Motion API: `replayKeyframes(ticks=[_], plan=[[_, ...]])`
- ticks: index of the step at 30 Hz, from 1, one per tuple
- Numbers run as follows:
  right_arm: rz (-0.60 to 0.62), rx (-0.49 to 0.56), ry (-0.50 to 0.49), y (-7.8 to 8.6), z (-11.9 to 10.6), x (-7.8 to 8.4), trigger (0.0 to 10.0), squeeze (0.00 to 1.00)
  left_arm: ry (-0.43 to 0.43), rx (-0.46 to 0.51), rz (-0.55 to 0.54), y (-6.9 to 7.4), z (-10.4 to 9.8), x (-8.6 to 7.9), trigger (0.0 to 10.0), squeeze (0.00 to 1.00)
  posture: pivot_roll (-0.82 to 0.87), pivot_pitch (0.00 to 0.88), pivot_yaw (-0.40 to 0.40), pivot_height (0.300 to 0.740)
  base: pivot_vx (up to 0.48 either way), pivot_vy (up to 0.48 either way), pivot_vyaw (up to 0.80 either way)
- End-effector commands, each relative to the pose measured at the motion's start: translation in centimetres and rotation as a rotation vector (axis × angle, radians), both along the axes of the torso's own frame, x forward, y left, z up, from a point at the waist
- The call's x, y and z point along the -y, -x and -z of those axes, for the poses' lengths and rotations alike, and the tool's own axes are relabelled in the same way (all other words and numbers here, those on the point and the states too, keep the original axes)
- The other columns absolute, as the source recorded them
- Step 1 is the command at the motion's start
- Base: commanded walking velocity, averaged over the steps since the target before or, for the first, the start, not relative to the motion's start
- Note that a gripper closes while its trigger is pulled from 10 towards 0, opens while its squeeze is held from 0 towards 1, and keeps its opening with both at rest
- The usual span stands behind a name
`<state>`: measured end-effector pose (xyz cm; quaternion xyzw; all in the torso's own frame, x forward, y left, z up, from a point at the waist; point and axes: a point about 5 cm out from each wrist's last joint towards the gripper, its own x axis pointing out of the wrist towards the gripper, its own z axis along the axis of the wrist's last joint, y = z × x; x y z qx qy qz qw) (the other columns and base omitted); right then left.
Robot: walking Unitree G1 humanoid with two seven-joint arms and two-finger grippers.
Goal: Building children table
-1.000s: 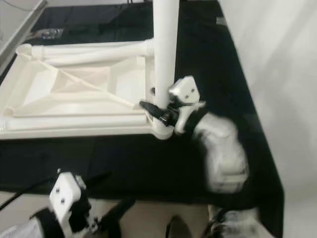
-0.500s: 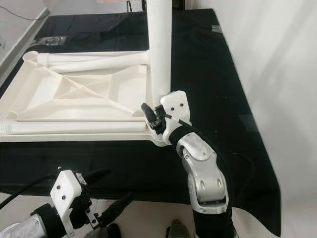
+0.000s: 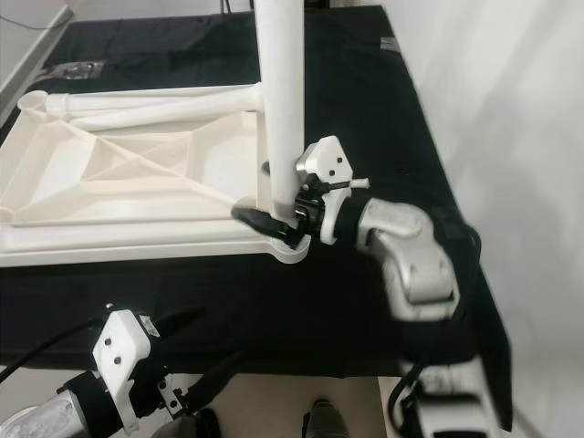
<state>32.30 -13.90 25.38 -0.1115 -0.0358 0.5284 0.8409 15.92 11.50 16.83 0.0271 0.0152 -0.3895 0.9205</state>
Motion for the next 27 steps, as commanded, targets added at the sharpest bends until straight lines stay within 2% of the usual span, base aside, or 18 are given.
replayKeyframes(ticks=[1,5,6,7,8,12,16,18,20,22,23,24,26,27], plan=[[-0.061,-0.017,-0.004,0.0,0.4,-0.6,10.0,0.00,-0.002,-0.027,-0.004,0.1,0.6,0.0,10.0,0.00,-0.04,0.261,0.032,0.740,0.000,0.000,0.00],[-0.140,-0.034,-0.003,-1.5,0.0,-0.6,10.0,0.00,-0.002,-0.024,-0.012,0.3,0.5,0.1,10.0,0.00,-0.03,0.260,0.026,0.740,0.000,0.000,0.00],[-0.157,-0.050,-0.005,-2.0,0.0,-0.6,4.3,0.00,-0.003,-0.022,-0.019,0.3,0.5,0.1,10.0,0.00,-0.03,0.263,0.022,0.740,0.000,0.000,0.00],[-0.174,-0.068,-0.001,-2.5,0.2,-0.5,0.5,0.00,-0.005,-0.018,-0.031,0.4,0.4,0.0,10.0,0.00,-0.02,0.264,0.018,0.740,0.000,0.000,0.00],[-0.189,-0.080,0.001,-2.7,0.4,-0.3,0.0,0.00,-0.008,-0.011,-0.044,0.4,0.4,-0.1,10.0,0.00,-0.02,0.263,0.018,0.740,0.000,0.000,0.00],[-0.196,-0.096,0.011,-3.1,0.8,0.1,0.0,0.00,-0.016,0.005,-0.075,0.4,0.3,-0.3,10.0,0.00,-0.02,0.262,0.015,0.740,0.000,0.000,0.00],[-0.120,-0.127,0.054,-2.8,2.5,1.7,0.0,0.00,-0.030,0.065,-0.212,0.1,-0.1,-1.1,10.0,0.00,-0.02,0.257,0.008,0.740,0.000,0.000,0.00],[-0.111,-0.133,0.056,-2.7,2.7,2.0,0.0,0.00,-0.036,0.077,-0.238,0.1,-0.1,-1.3,10.0,0.00,-0.02,0.257,0.008,0.740,0.000,0.000,0.00],[-0.076,-0.160,0.076,-1.6,3.8,3.4,0.0,0.00,-0.066,0.109,-0.304,0.0,-0.2,-1.8,10.0,0.00,-0.02,0.253,0.005,0.740,0.000,0.000,0.00],[0.013,-0.220,0.090,0.3,5.4,4.7,0.0,0.00,-0.079,0.127,-0.353,0.1,-0.2,-2.2,10.0,0.00,-0.02,0.252,0.004,0.740,0.000,0.000,0.00],[0.013,-0.220,0.090,0.3,5.4,4.7,0.0,0.00,-0.079,0.127,-0.353,0.1,-0.2,-2.2,10.0,0.00,-0.02,0.252,0.004,0.740,0.000,0.000,0.00],[0.094,-0.275,0.099,1.7,6.9,4.5,0.0,0.00,-0.082,0.128,-0.367,0.1,-0.2,-2.4,10.0,0.00,-0.02,0.248,-0.002,0.740,0.000,0.000,0.00],[0.094,-0.275,0.099,1.7,6.9,4.5,0.0,0.00,-0.082,0.128,-0.367,0.1,-0.2,-2.4,10.0,0.00,-0.02,0.248,-0.002,0.740,0.000,0.000,0.00],[0.226,-0.304,0.116,2.6,8.3,4.0,0.0,0.00,-0.083,0.127,-0.371,0.1,-0.2,-2.5,10.0,0.00,-0.01,0.248,-0.002,0.740,0.000,0.000,0.00]])
